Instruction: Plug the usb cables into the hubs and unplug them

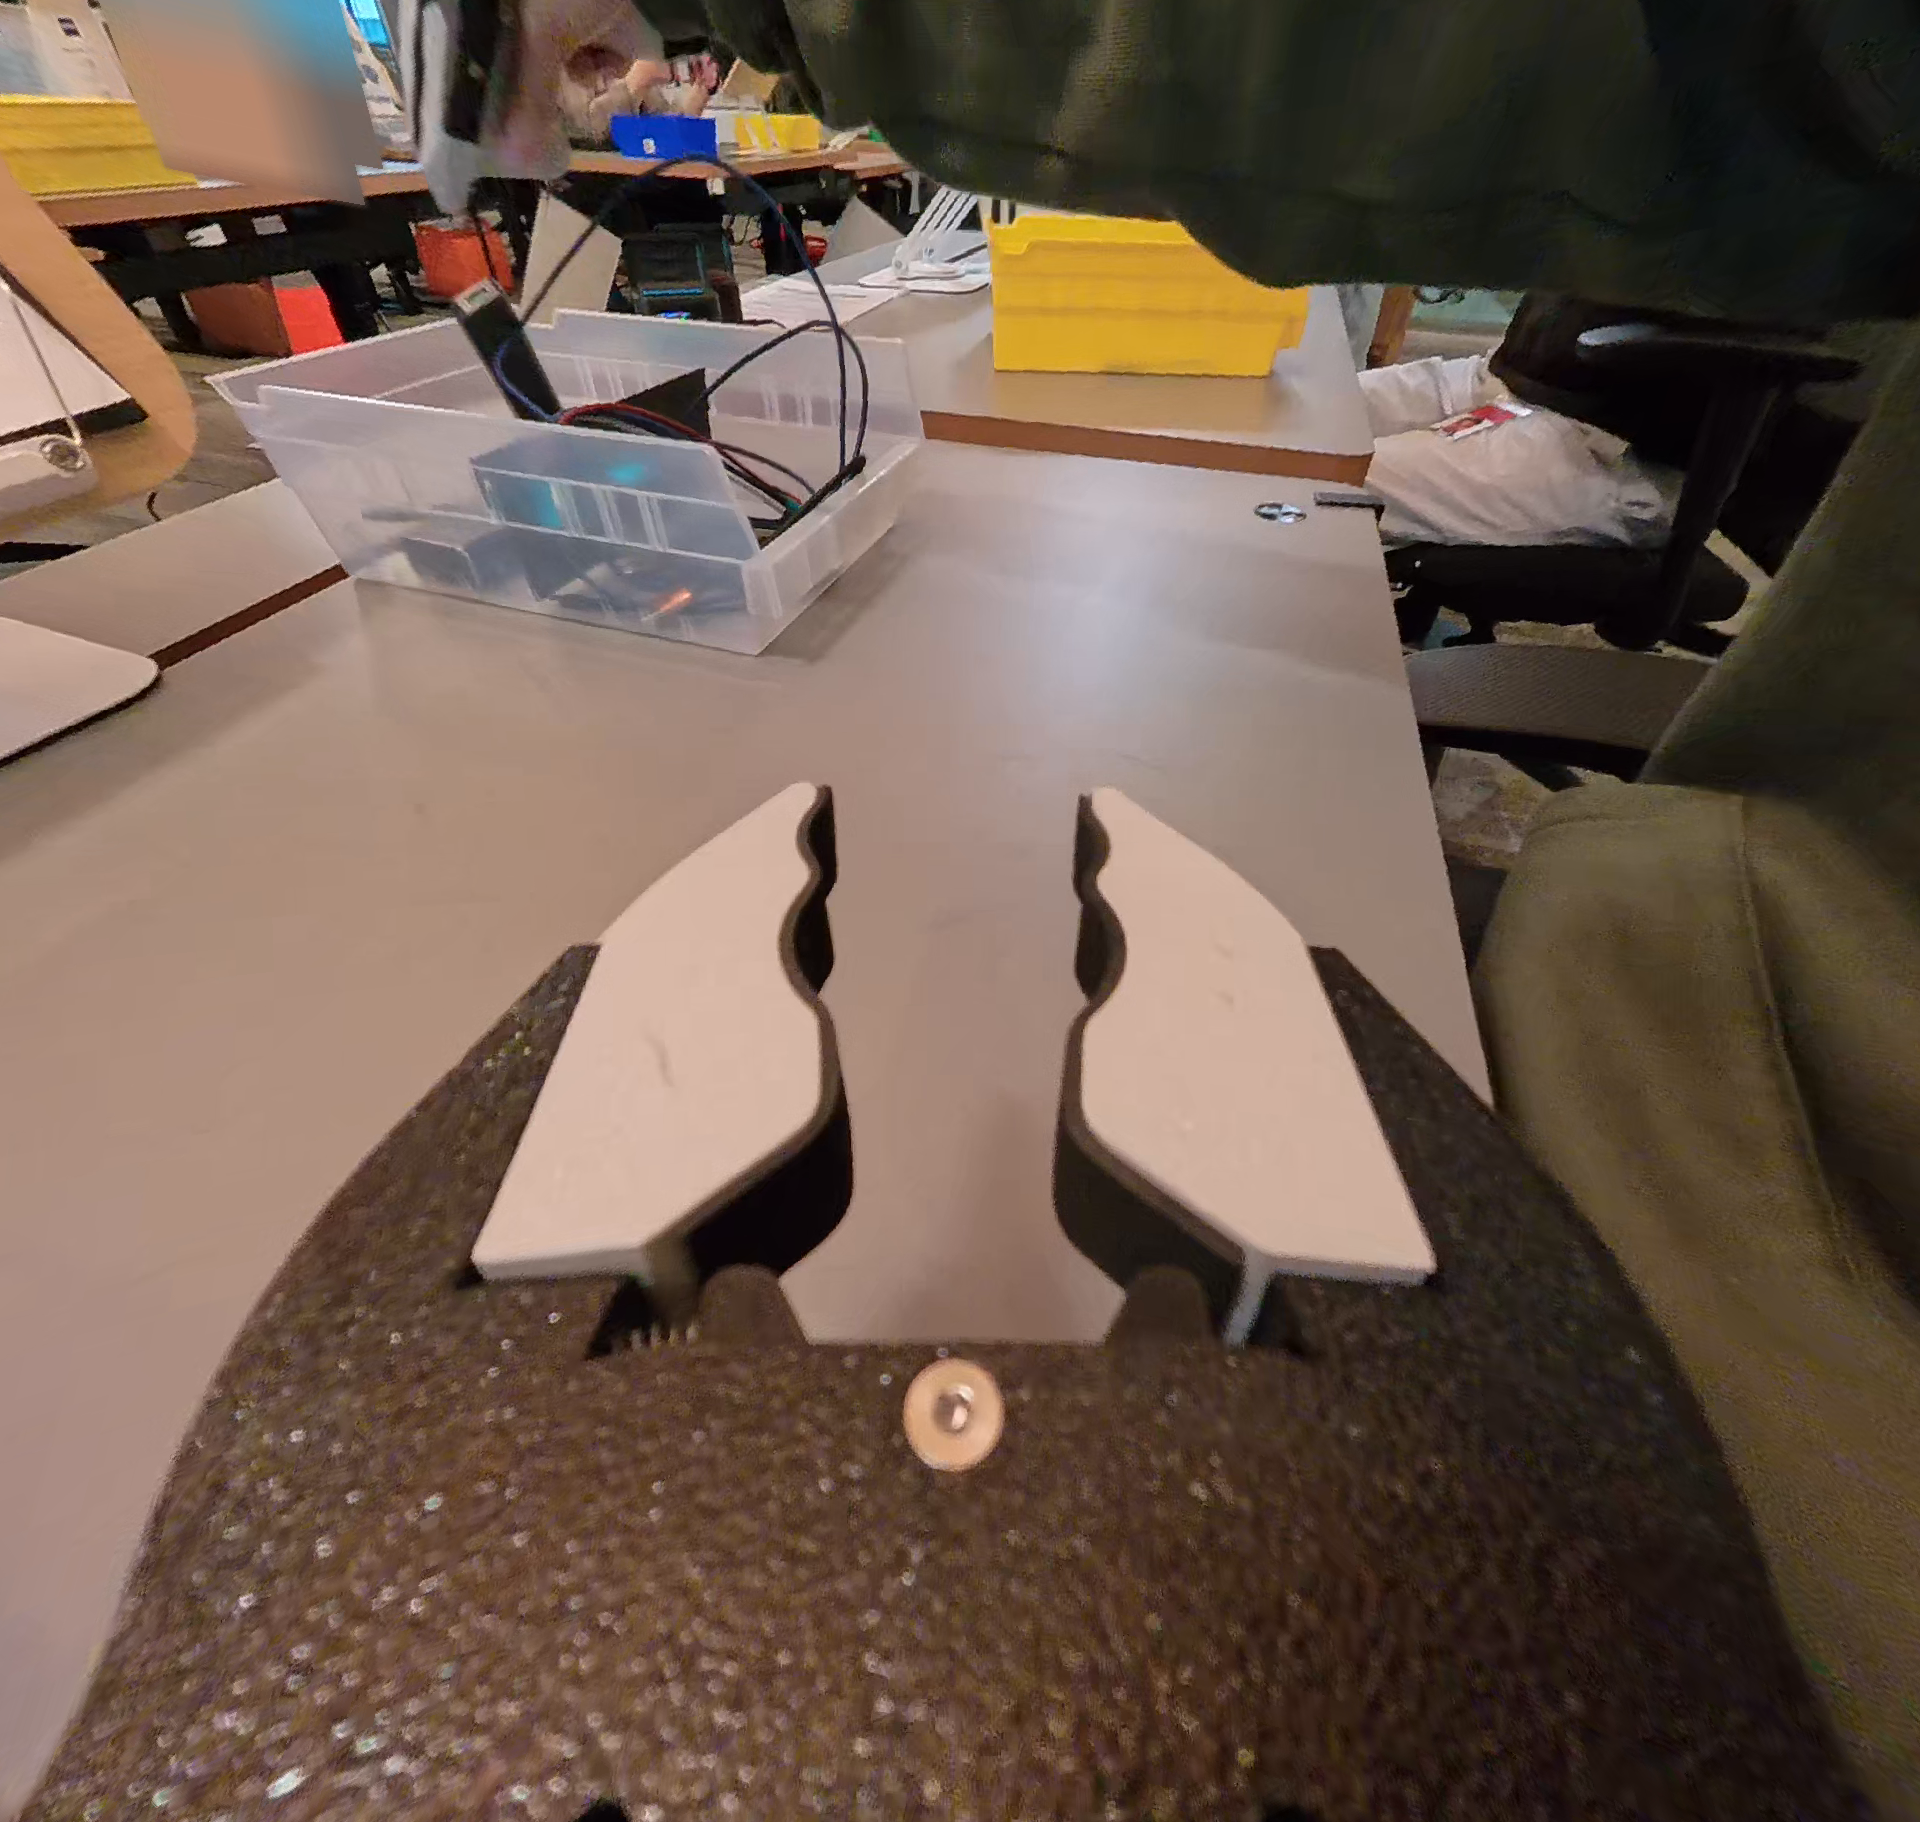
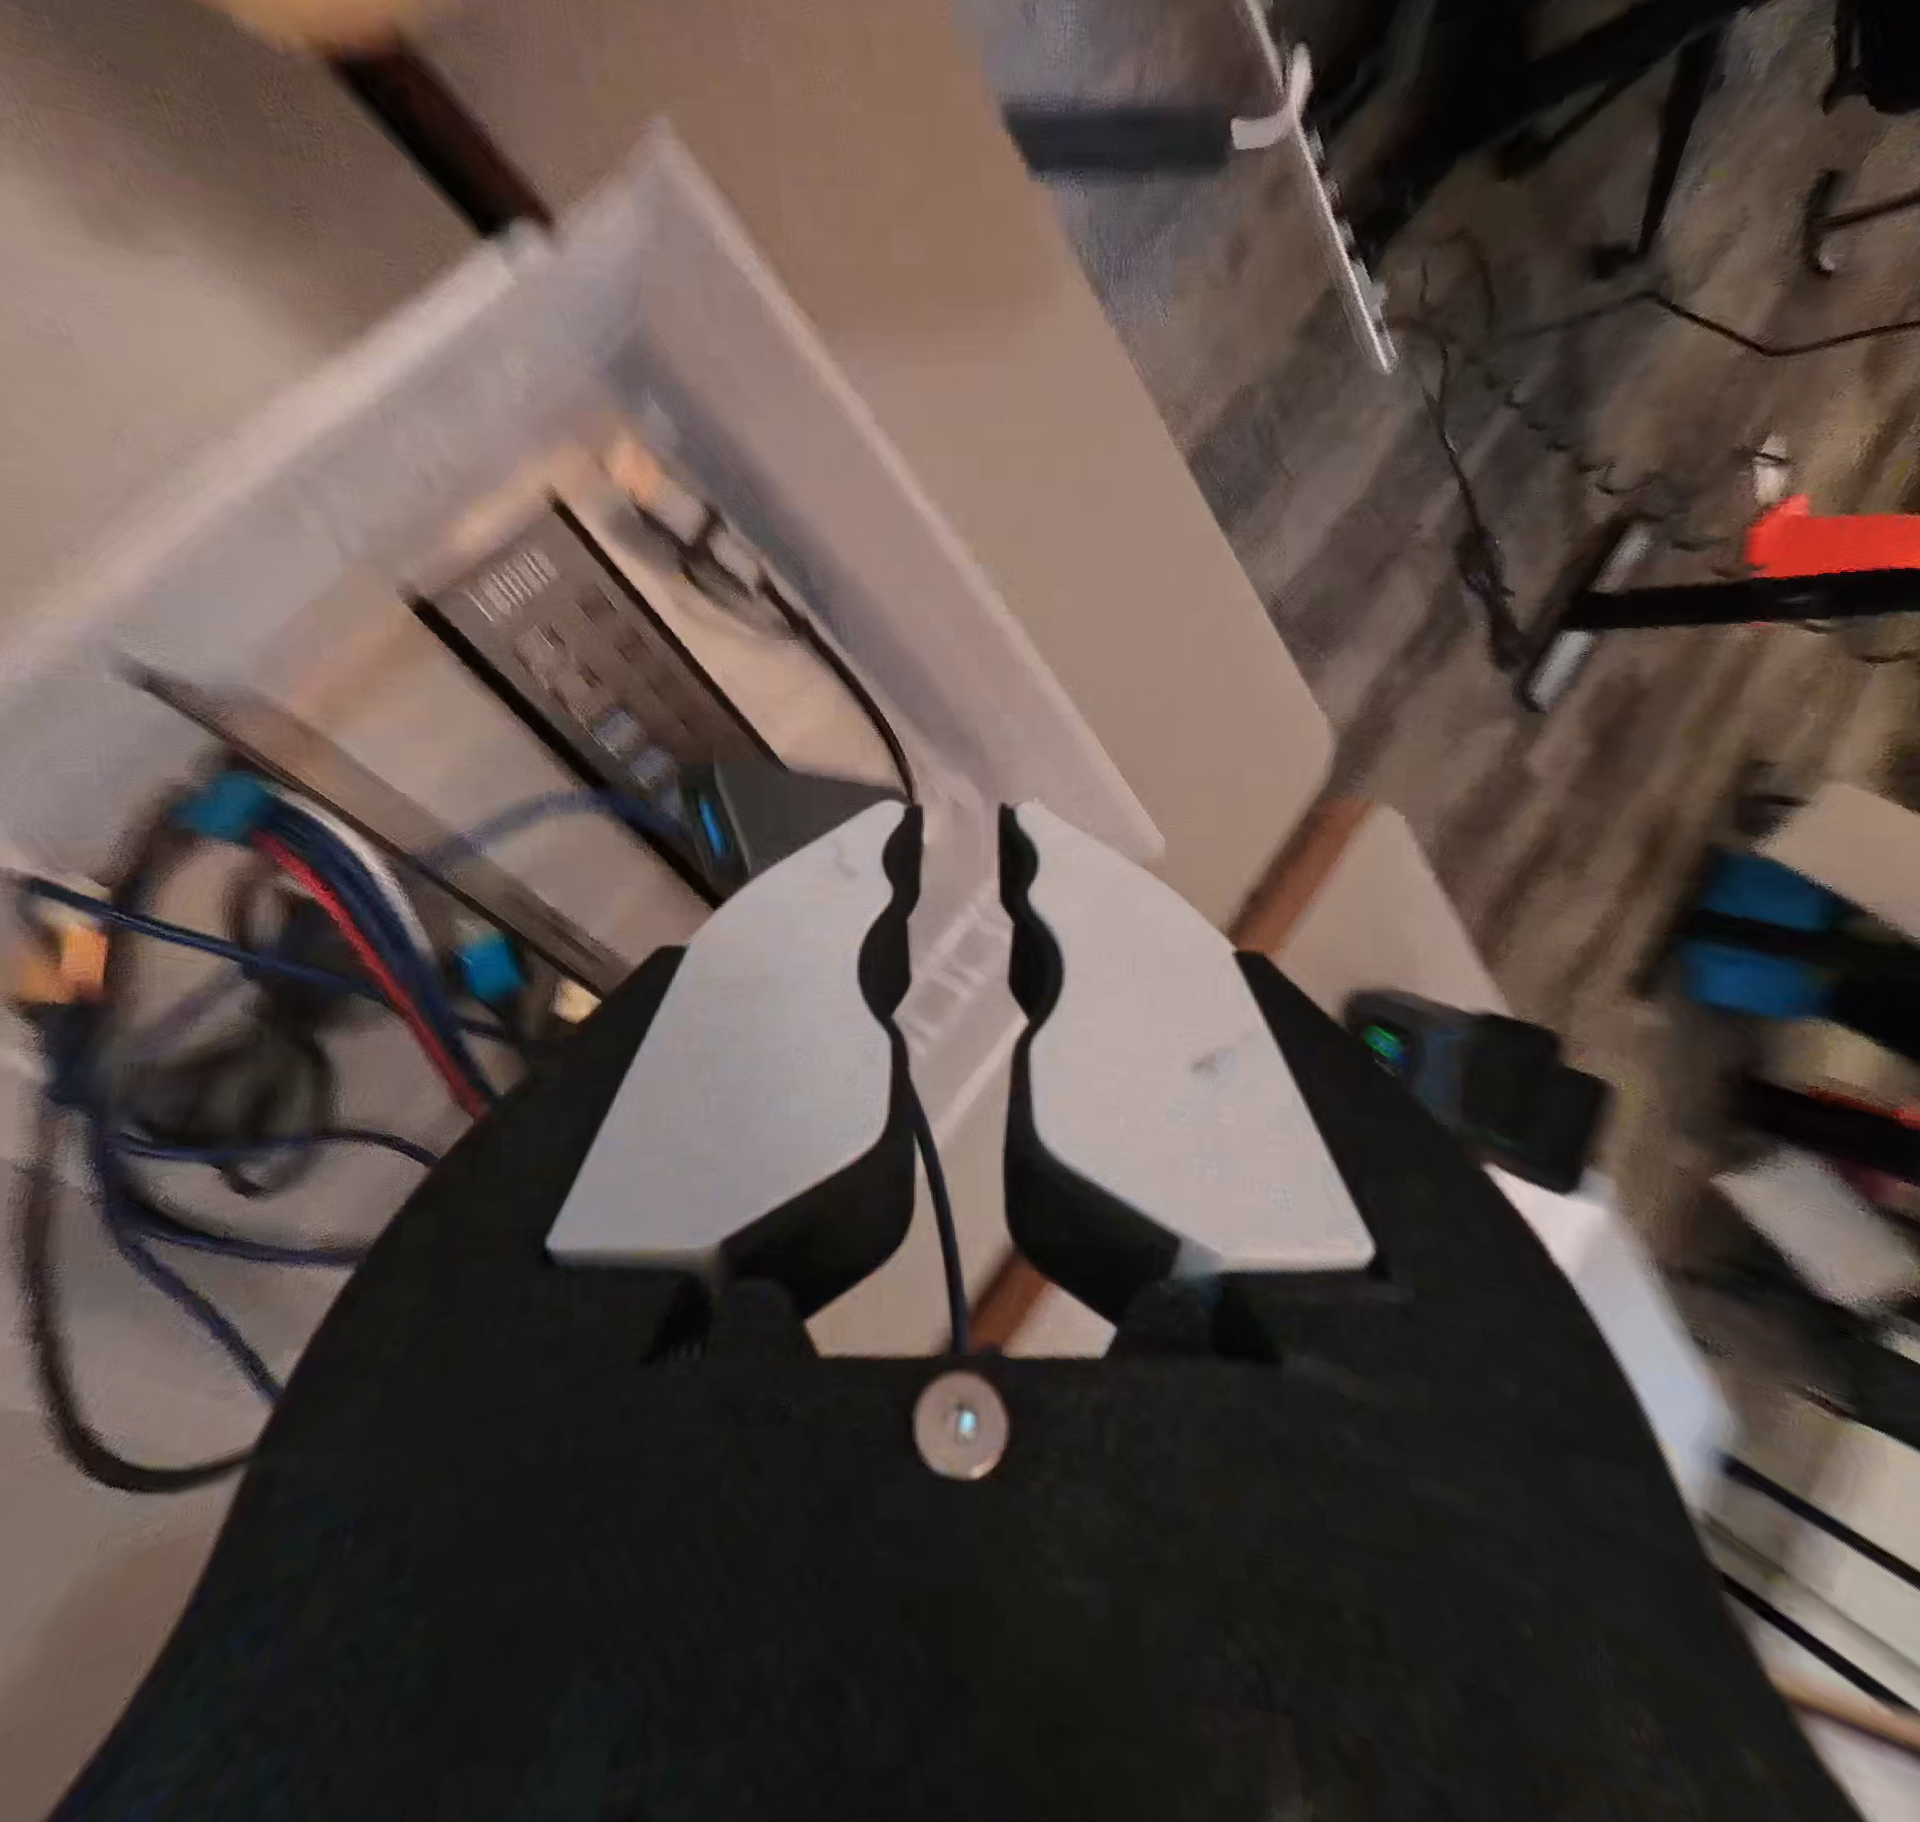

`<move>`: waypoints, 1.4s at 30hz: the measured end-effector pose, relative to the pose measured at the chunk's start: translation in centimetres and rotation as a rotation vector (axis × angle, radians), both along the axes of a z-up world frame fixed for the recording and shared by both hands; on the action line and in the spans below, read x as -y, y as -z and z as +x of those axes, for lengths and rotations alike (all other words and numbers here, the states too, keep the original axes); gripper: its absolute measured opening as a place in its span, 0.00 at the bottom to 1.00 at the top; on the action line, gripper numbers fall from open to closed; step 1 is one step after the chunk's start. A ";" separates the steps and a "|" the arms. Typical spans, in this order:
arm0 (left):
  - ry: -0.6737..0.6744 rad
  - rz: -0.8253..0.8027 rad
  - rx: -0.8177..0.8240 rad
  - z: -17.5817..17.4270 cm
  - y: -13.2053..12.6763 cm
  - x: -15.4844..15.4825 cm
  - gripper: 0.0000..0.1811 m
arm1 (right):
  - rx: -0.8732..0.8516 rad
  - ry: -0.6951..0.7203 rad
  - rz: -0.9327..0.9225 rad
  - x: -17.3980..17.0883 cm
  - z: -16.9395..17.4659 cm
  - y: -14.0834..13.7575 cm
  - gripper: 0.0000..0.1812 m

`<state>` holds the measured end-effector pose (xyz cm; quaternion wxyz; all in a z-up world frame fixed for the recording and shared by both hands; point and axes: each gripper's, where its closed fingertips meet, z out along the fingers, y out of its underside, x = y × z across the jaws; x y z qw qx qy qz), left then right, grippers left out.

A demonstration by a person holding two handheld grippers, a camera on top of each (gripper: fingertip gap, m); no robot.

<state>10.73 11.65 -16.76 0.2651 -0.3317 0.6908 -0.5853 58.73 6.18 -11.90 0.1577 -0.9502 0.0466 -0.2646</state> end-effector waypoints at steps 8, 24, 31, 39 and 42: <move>0.034 0.061 -0.006 -0.1 0.4 1.4 0.24 | -0.007 -0.120 -0.118 1.1 -3.0 0.8 0.18; 0.062 0.079 0.007 -0.4 -0.1 2.7 0.24 | 0.049 -0.142 0.079 -2.0 -4.7 5.6 0.00; 0.056 0.087 0.000 -0.4 0.1 2.3 0.24 | 0.091 -0.142 0.083 -3.3 -4.7 5.1 0.02; 0.042 0.063 0.015 -0.6 -0.5 1.4 0.24 | 0.157 0.032 -0.042 7.9 -1.5 -0.3 0.17; 0.040 0.062 0.022 -0.7 -0.7 1.4 0.24 | 0.182 0.092 0.174 10.5 -3.0 -2.4 0.23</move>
